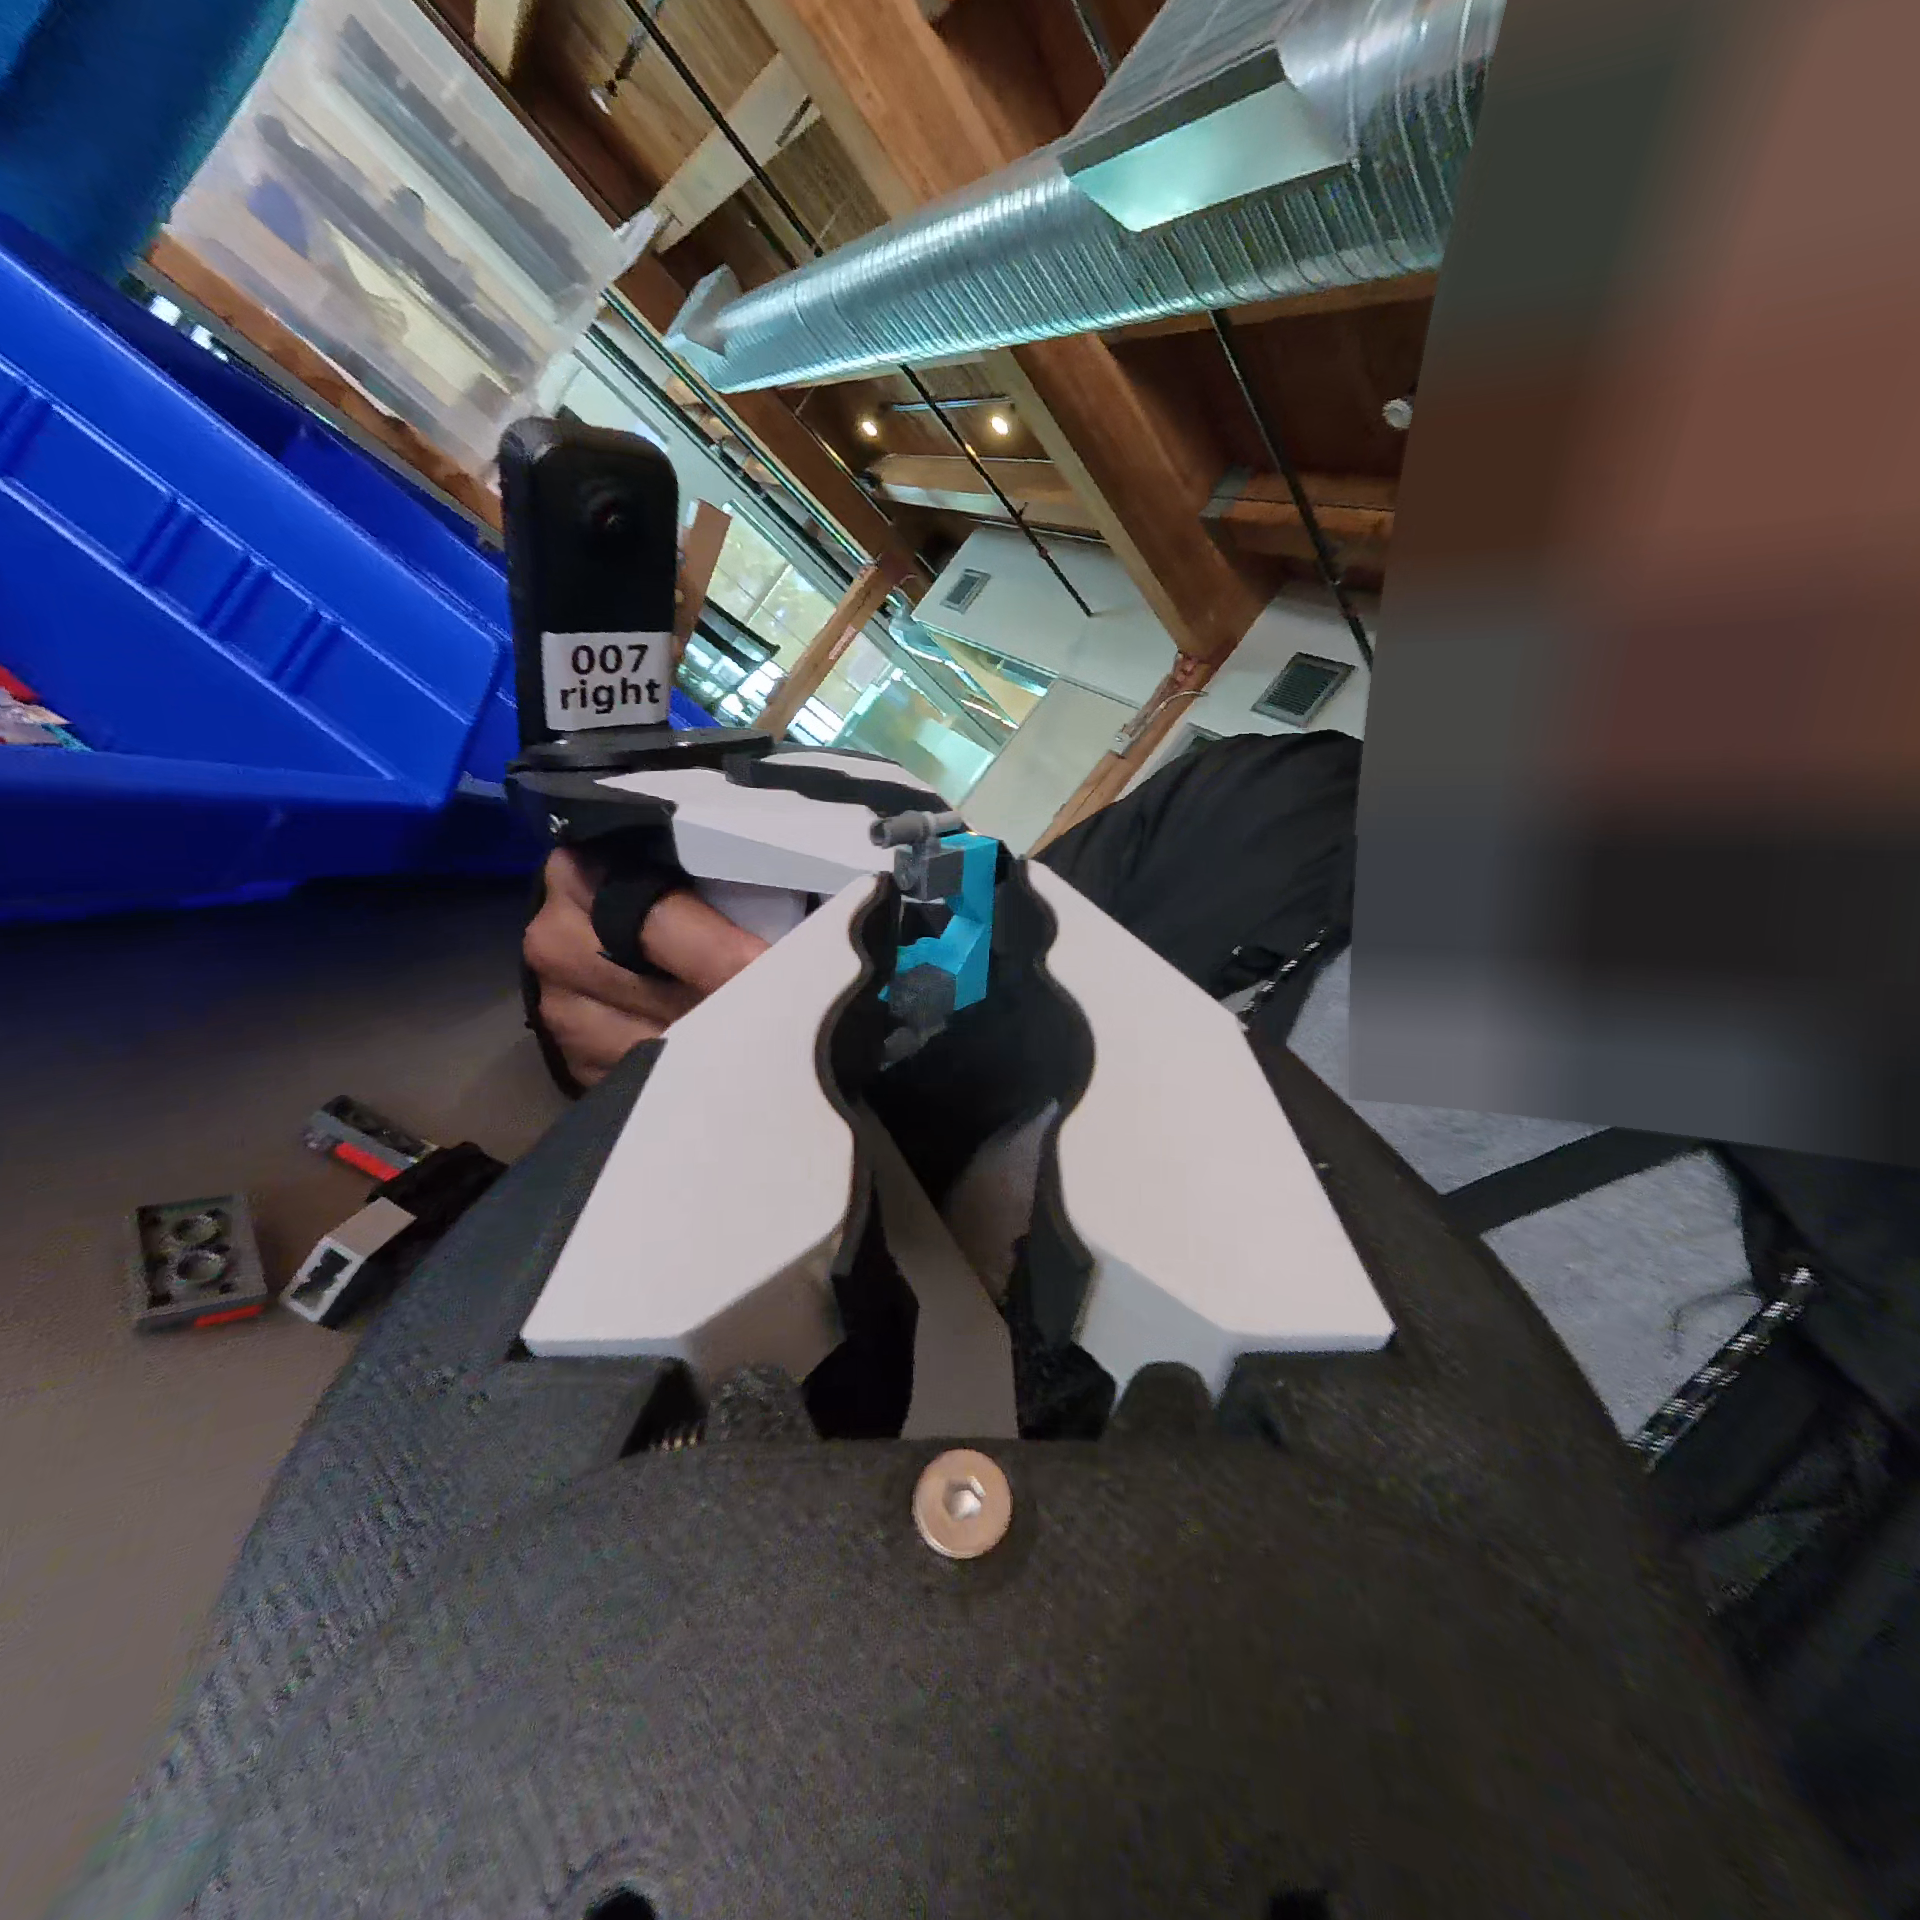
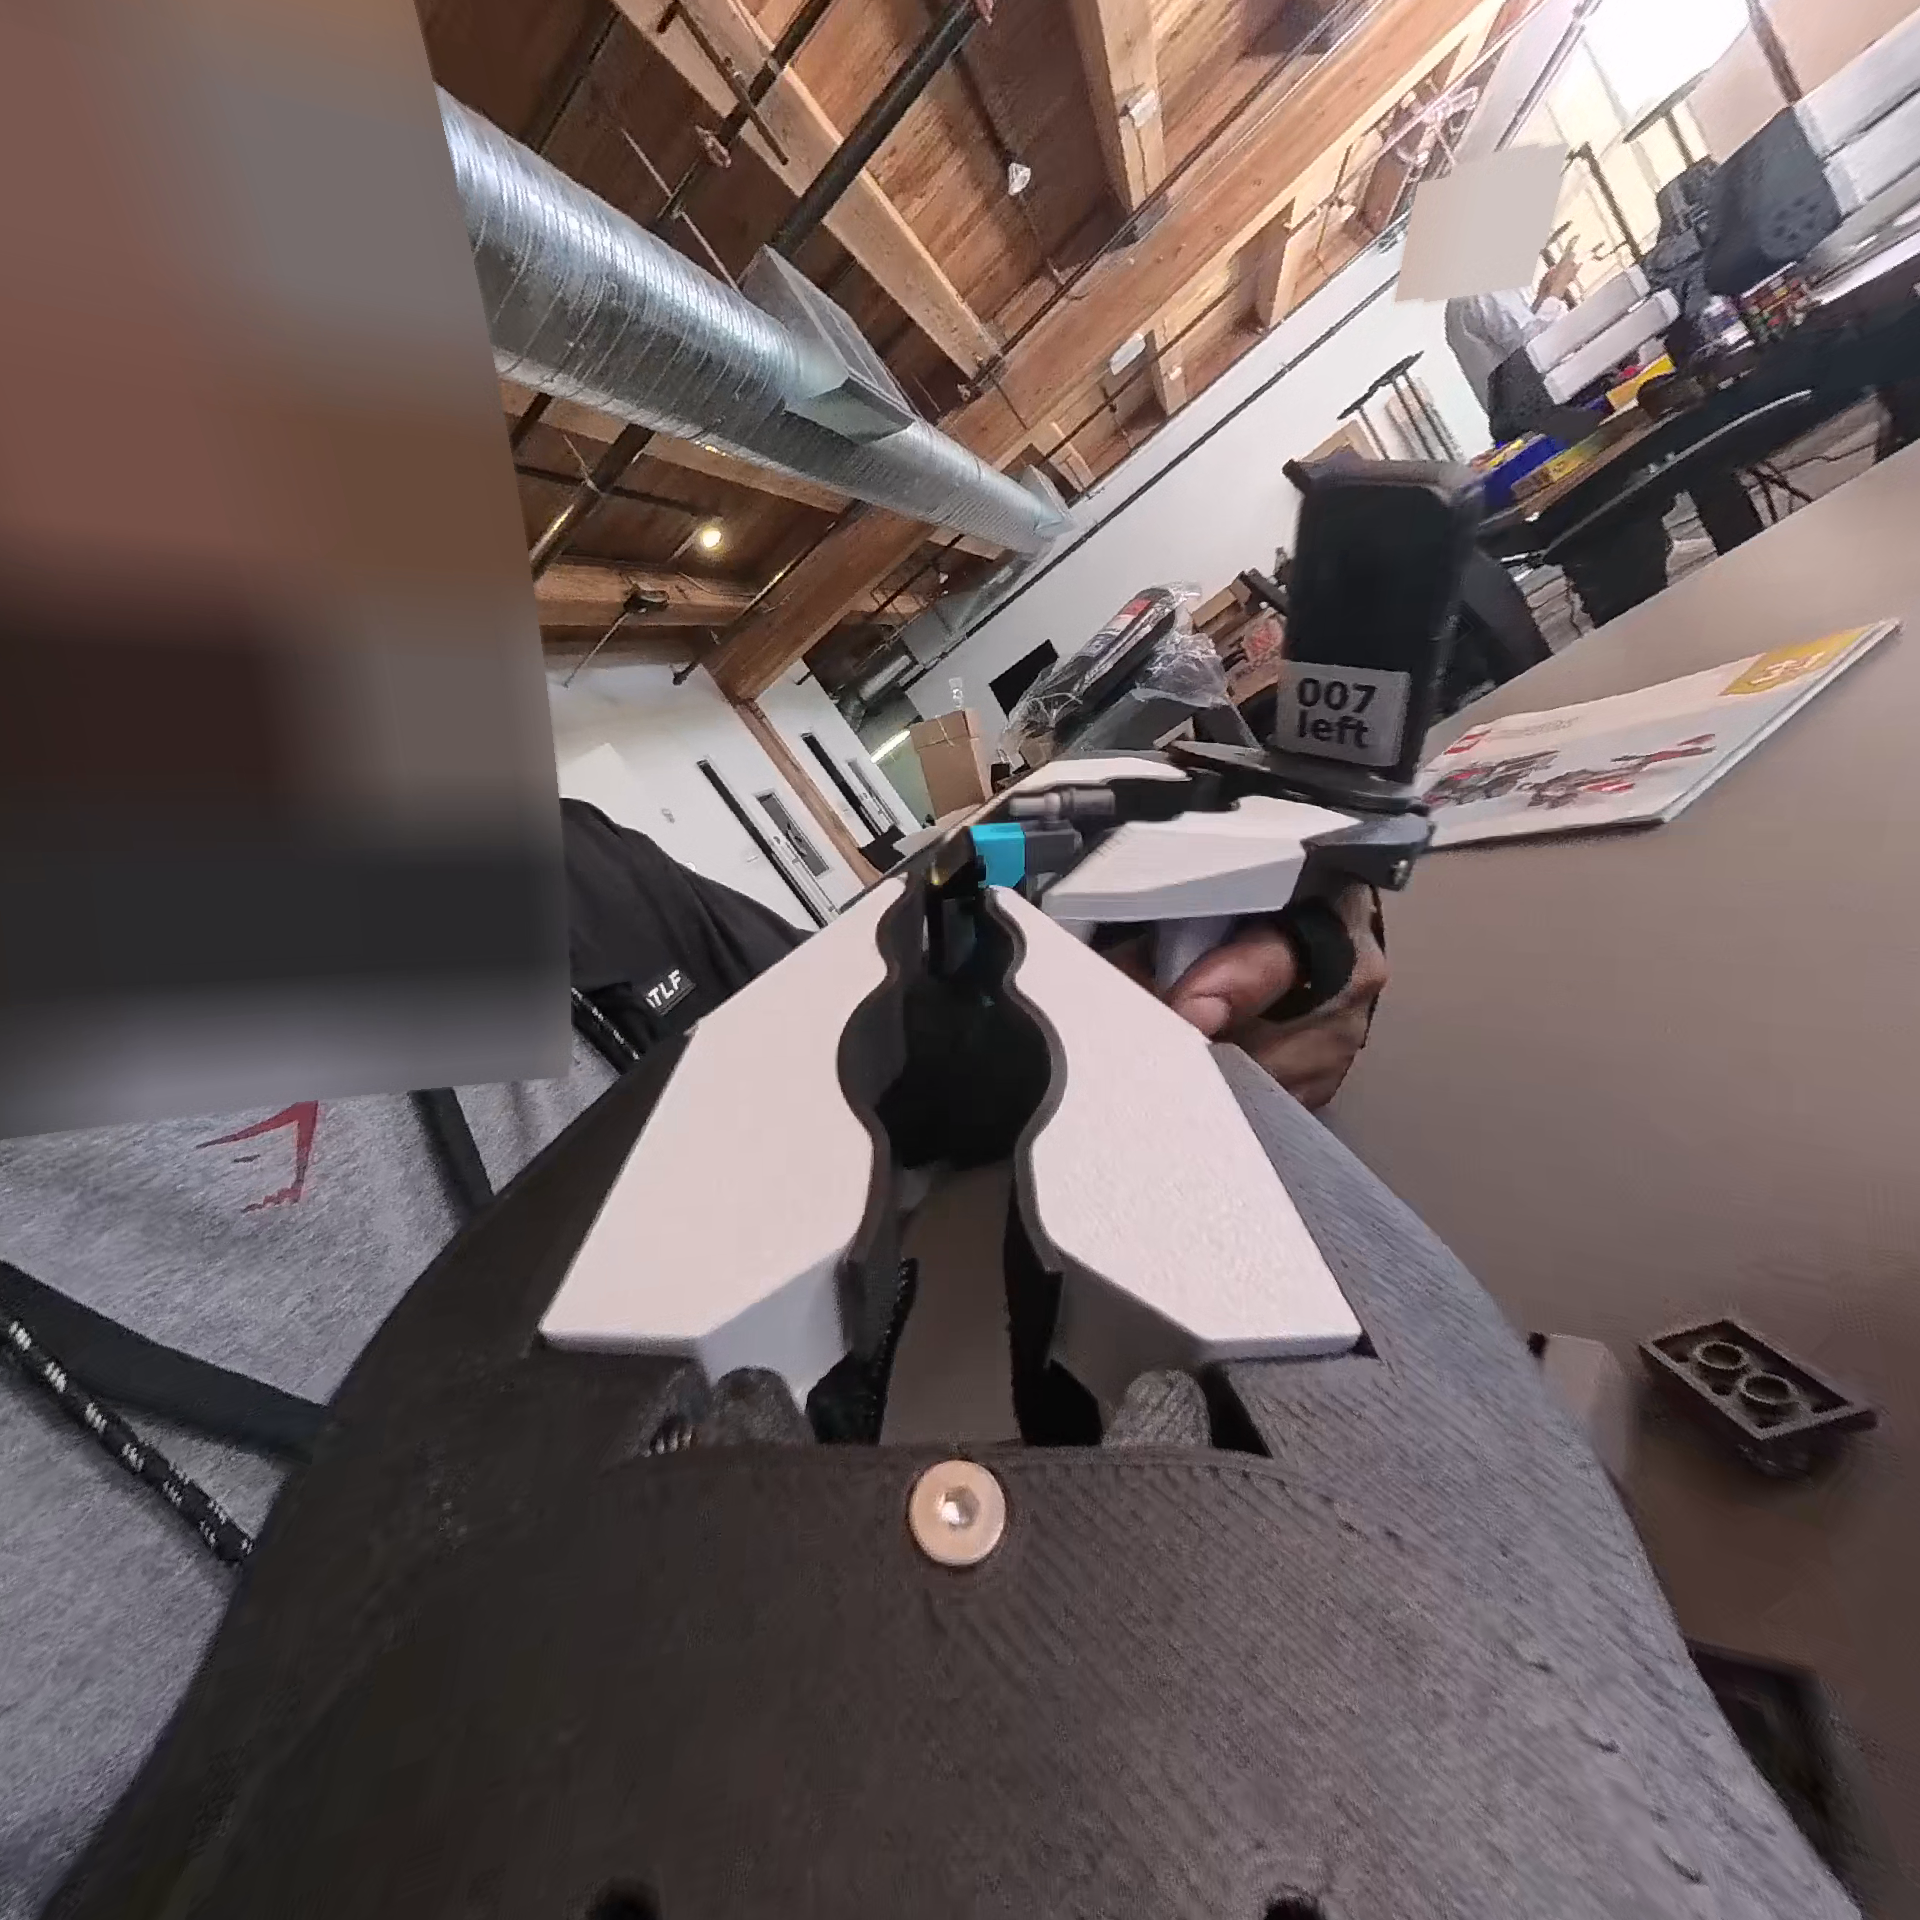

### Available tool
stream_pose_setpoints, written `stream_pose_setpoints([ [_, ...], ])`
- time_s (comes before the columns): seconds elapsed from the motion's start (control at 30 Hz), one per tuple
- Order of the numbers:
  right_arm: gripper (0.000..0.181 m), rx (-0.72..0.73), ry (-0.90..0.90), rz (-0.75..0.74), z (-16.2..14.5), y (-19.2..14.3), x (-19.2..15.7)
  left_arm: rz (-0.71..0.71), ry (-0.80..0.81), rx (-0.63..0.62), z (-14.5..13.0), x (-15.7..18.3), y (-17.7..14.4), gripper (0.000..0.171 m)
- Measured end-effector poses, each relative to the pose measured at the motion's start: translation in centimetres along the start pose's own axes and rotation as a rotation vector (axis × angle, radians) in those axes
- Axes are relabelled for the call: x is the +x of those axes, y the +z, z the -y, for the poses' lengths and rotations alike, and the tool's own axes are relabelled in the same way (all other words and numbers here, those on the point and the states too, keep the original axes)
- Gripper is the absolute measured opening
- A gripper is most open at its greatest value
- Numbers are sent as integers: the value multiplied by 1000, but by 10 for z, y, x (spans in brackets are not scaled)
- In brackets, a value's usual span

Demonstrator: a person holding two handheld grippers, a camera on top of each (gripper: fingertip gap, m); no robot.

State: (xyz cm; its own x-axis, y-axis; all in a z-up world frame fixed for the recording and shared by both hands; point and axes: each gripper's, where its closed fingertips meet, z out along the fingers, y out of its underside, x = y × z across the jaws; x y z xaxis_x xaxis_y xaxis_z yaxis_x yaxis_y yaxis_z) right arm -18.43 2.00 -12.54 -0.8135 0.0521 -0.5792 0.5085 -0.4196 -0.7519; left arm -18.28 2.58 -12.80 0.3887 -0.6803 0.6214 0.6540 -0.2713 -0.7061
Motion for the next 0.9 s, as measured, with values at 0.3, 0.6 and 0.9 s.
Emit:
stream_pose_setpoints([
  [0.3,10,40,-8,-76,10,-8,12,74,97,34,9,-7,-7,10],
  [0.6,31,53,-127,-306,22,-22,37,272,225,32,17,-27,-17,9],
  [0.9,26,-97,-325,-444,7,-20,45,351,365,-48,10,-32,-14,9],
])
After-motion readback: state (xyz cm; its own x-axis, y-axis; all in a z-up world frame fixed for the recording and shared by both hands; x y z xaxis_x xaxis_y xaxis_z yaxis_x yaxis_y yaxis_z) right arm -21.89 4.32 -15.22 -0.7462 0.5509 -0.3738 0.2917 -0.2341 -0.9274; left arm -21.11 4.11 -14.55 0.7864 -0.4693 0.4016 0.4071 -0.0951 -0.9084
